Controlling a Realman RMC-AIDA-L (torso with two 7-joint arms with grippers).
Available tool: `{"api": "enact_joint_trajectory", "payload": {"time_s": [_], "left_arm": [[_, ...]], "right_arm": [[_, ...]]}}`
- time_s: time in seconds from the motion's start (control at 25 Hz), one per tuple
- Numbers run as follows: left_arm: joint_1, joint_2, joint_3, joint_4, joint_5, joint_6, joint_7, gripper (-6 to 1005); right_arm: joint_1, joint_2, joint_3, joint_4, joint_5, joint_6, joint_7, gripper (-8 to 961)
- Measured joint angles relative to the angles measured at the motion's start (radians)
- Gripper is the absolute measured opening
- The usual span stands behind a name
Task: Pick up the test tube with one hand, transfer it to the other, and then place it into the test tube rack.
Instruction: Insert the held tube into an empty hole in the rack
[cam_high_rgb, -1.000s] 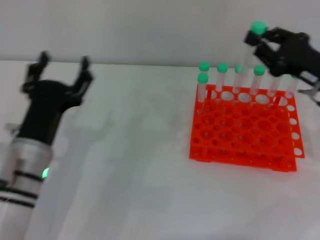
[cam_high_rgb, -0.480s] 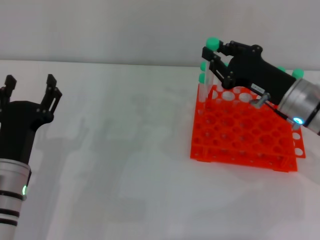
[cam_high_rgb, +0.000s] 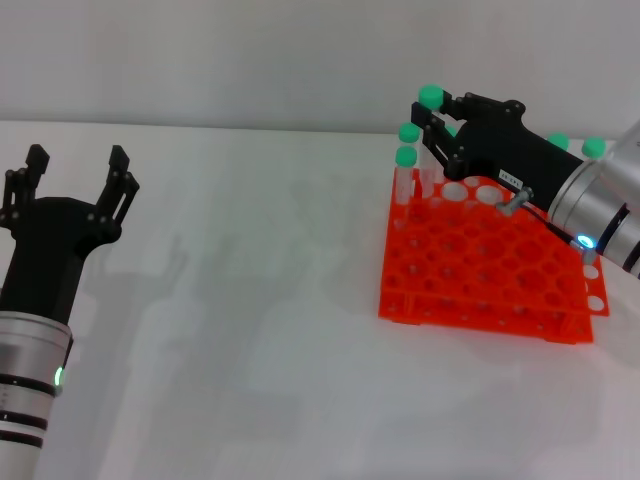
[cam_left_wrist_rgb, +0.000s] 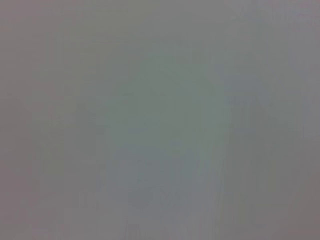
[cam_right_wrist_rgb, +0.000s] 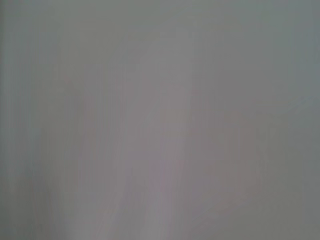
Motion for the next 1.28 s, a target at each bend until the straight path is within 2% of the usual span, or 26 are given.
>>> {"api": "enact_joint_trajectory", "payload": {"time_s": [0.72,1.28], "left_arm": [[-0.010,0.000,0.022,-0.004,-0.005,-0.003,-0.026,874],[-0.026,0.001,0.017,-0.018,-0.006,-0.016,-0.027,874]], "right_arm": [[0.029,0.000,0.129,0.071,-0.008,-0.135,-0.107,235],[0.046,0.000,0.138,0.088,-0.003,-0.193,-0.109,234]]}}
